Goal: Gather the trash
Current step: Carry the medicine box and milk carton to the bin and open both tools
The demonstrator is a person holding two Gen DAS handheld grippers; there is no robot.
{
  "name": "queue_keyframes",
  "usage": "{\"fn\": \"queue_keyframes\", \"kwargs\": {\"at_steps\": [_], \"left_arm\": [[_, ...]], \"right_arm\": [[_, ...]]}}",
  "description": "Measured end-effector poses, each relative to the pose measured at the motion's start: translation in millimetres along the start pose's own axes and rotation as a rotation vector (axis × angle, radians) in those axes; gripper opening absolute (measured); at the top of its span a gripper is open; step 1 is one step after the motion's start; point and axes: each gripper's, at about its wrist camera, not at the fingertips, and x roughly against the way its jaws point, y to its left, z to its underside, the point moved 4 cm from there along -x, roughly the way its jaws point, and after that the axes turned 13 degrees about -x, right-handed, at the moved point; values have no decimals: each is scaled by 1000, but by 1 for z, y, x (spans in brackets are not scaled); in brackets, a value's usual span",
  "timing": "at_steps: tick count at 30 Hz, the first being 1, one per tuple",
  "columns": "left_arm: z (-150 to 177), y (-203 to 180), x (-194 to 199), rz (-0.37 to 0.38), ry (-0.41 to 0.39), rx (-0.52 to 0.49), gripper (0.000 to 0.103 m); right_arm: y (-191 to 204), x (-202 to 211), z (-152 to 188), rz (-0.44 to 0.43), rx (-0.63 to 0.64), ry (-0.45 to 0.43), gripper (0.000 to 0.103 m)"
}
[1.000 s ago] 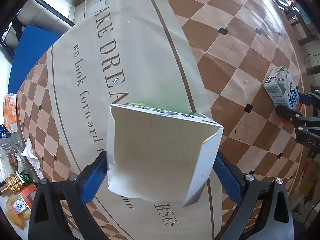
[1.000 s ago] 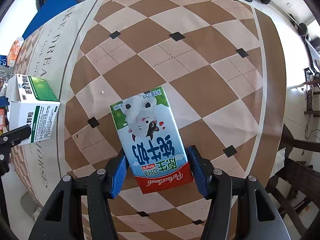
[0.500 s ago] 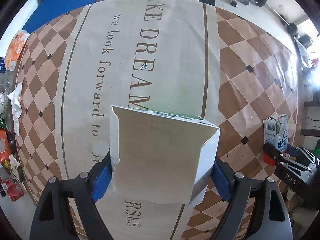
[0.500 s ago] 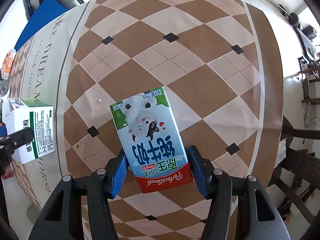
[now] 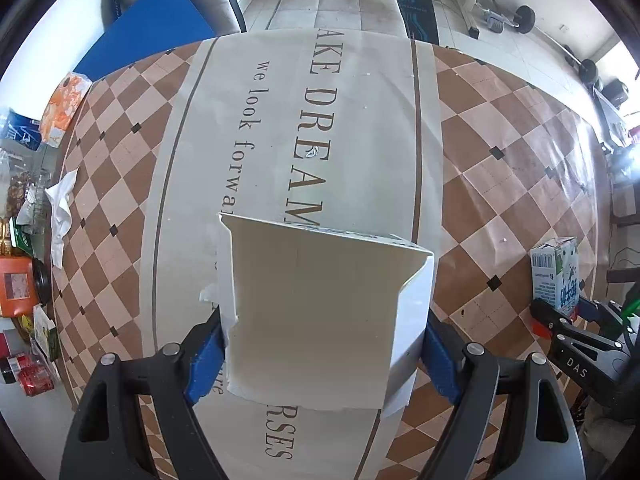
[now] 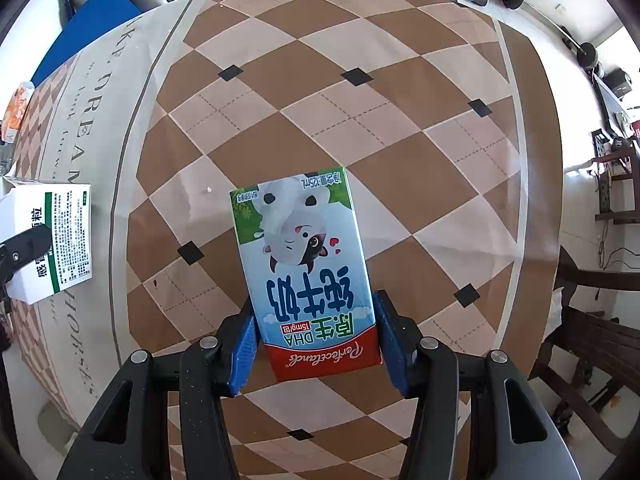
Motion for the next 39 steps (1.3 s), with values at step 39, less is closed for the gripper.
{"fn": "queue_keyframes", "kwargs": {"at_steps": [39], "left_arm": [[501,-27,36,169,-80,289,83]], "right_arm": [[2,94,530,-151,185,-23,55]]}}
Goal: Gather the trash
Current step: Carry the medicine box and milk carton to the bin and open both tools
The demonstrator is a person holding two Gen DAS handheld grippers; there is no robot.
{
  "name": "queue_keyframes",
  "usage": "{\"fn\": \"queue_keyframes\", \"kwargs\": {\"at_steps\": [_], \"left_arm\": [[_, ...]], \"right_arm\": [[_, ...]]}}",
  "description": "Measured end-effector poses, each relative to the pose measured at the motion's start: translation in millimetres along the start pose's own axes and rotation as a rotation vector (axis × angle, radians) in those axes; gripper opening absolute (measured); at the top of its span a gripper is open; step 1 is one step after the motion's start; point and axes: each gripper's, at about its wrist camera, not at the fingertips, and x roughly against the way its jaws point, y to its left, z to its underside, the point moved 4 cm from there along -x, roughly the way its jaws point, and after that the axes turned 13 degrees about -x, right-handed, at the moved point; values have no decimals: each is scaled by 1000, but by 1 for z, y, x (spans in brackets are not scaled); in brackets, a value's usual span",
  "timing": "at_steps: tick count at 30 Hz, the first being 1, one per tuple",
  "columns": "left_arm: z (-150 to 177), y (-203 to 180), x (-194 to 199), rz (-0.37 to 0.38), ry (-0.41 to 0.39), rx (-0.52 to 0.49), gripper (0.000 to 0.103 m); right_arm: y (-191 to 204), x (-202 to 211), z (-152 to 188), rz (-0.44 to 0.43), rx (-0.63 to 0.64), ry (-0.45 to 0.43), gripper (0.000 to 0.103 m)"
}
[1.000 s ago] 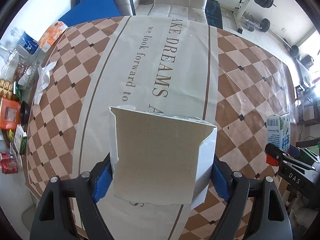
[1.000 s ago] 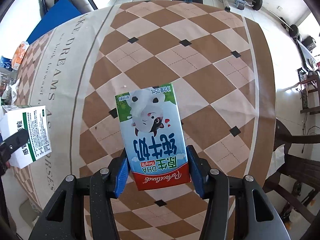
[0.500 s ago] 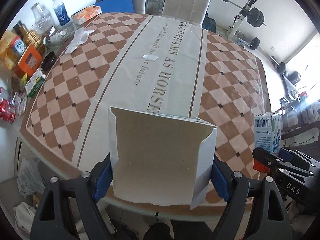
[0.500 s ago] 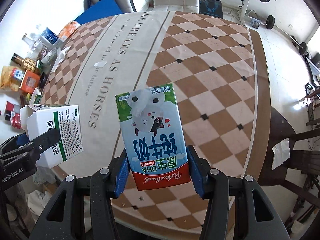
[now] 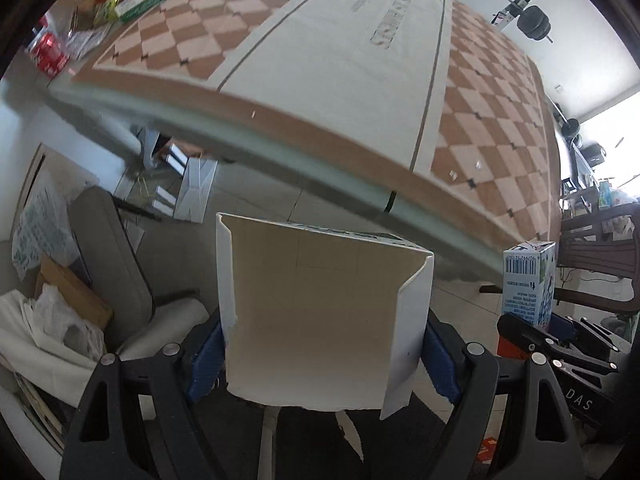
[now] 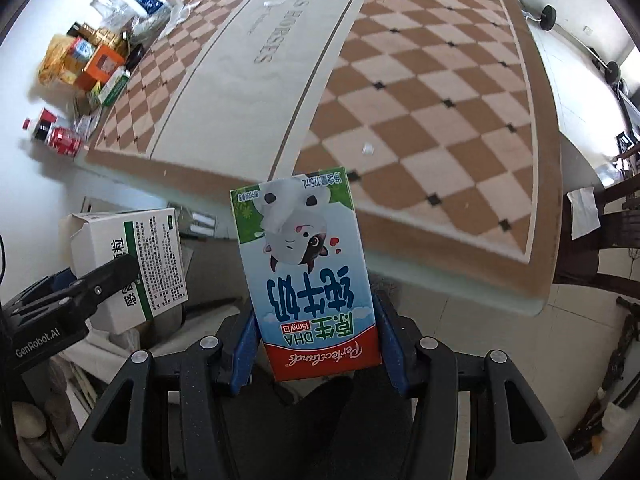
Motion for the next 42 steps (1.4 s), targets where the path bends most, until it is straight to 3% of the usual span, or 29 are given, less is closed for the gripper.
{"fn": "queue_keyframes", "kwargs": {"at_steps": [4,10,18,24,28,33,37,42], "left_arm": [[35,13,-54,17,100,52,83],[61,29,-154,81,195,102,83],[75,70,-318,128,277,225,88],[91,85,-390,124,321,263,102],[100,86,-402,93,336,268,102],[105,89,-383,30,325,256,102],[108,87,-341,-59,283,229,102],[109,69,-274,-126,249,203,102]], "right_arm": [[-2,-44,48,28,53,72,55],[-15,-141,91,62,87,164,55],[-47,-313,87,103,83,202,56],[-73,-426,70,105,79,277,57],[-75,-468,62,104,110,309,58],[-69,-478,57,100,112,299,83],[-65,-448,58,150,149,258,102],[-66,-379,59,174,156,207,103]]}}
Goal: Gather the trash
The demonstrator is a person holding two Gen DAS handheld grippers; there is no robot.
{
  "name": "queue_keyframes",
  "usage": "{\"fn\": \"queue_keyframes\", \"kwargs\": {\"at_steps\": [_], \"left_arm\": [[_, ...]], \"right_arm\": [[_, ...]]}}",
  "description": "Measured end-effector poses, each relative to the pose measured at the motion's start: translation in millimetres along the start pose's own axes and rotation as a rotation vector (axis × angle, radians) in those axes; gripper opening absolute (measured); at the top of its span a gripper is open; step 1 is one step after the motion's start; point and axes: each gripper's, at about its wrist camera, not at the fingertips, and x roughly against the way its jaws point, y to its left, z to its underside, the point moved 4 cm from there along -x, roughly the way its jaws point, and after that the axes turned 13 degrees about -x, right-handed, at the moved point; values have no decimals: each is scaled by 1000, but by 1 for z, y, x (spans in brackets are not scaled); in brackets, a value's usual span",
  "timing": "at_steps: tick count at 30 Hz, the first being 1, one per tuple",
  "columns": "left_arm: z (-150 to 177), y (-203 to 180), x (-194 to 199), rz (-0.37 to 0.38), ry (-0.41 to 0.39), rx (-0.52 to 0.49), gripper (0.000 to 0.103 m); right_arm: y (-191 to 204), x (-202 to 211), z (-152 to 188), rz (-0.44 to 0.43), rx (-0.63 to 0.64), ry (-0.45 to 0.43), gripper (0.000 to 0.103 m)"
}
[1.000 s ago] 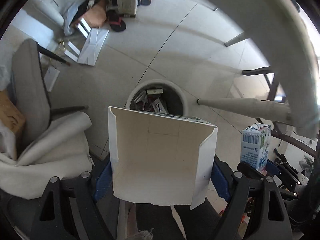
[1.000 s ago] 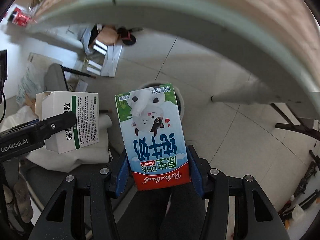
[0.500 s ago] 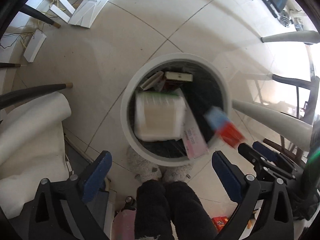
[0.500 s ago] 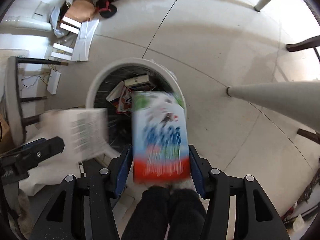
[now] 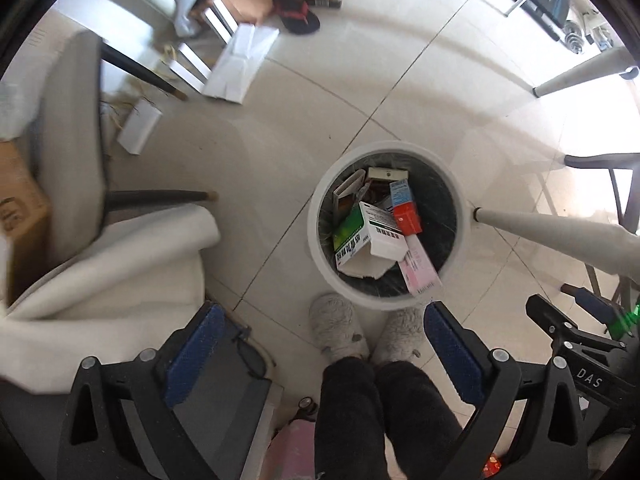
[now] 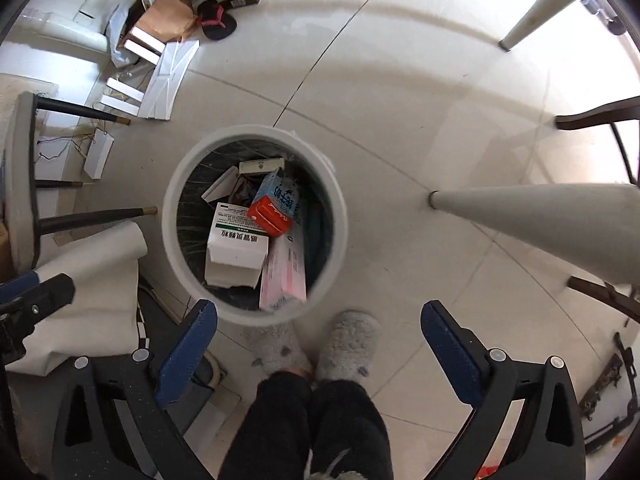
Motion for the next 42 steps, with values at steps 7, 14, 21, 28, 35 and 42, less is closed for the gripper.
{"fn": "queue_keyframes", "kwargs": {"at_steps": [7,14,21,28,35,42], "left_arm": [[32,-18,104,-15,-49,-71,102],[55,-37,217,47,-120,-207,102],[76,-51,334,218,-213,-384,102],[95,-45,409,268,-303,-560,102],[120,-27,445,331,-324,-626,102],[138,-17,468,357,-359,-631,102]], "right_arm": [[-13,112,38,-45,-19,-48,103],[-34,236,81,-166,-101,-39,103],[-42,379,137,-264,-159,-84,103],[-30,488,201,-317,-271,-234,103],[-1,539,252,-374,-351,-295,103],[15,559,277,-397,-371,-319,103]]}}
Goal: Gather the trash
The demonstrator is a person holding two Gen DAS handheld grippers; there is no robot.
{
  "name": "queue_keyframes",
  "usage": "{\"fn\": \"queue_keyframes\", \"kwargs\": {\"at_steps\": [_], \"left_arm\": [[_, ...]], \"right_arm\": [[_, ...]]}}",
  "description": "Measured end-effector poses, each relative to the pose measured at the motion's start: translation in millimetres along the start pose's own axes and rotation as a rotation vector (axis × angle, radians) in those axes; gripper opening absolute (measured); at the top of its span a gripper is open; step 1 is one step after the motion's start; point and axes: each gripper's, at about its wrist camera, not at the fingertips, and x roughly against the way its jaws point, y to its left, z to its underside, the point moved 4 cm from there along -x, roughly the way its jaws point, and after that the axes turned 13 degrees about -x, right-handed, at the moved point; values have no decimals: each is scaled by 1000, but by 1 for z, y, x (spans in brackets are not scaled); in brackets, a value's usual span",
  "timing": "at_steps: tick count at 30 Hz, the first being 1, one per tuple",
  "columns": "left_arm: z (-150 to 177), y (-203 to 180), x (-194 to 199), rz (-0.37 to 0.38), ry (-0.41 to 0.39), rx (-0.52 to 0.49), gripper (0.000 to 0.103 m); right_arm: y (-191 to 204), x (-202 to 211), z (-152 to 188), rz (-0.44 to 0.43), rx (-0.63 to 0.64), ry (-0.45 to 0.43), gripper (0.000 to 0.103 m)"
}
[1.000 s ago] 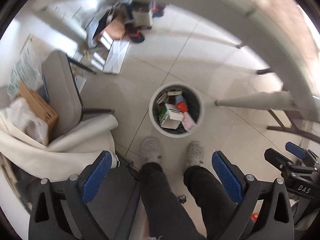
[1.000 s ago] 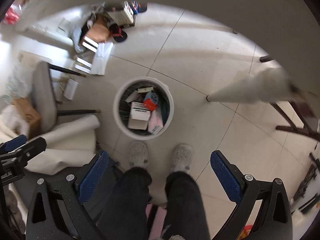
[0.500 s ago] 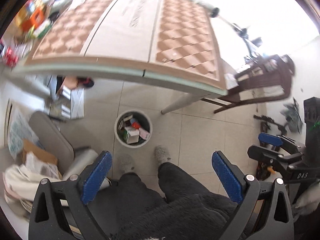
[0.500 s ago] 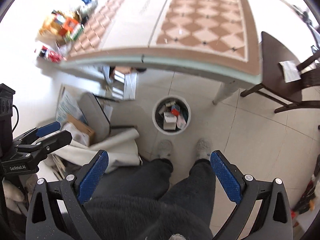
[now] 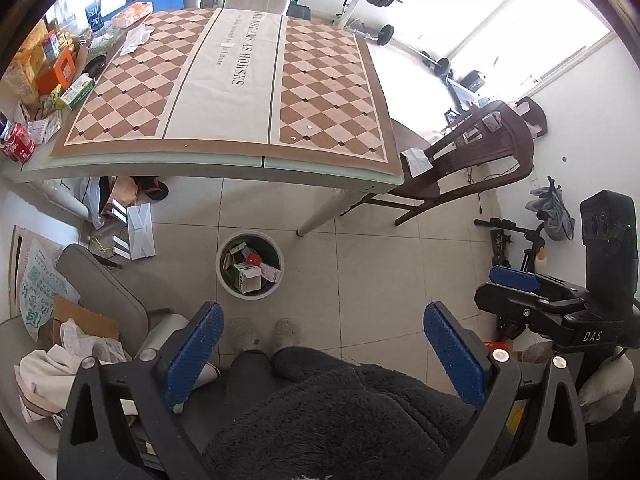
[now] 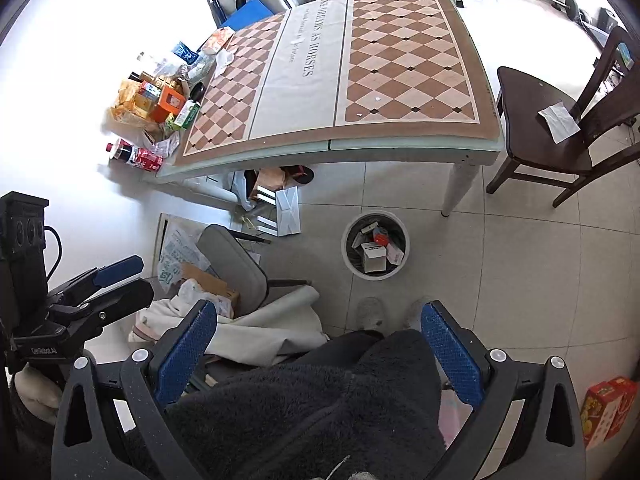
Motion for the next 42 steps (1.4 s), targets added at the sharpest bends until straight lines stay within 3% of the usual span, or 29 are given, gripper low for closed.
{"fn": "queue_keyframes", "kwargs": {"at_steps": [16,42], "left_arm": [[5,3,4,-24,-39,29,103],[6,-4,2,-12,-22,11,103]], "right_arm": [[5,-2,-3,-23,16,-1,103],[4,-8,4,-8,13,21,103]]}}
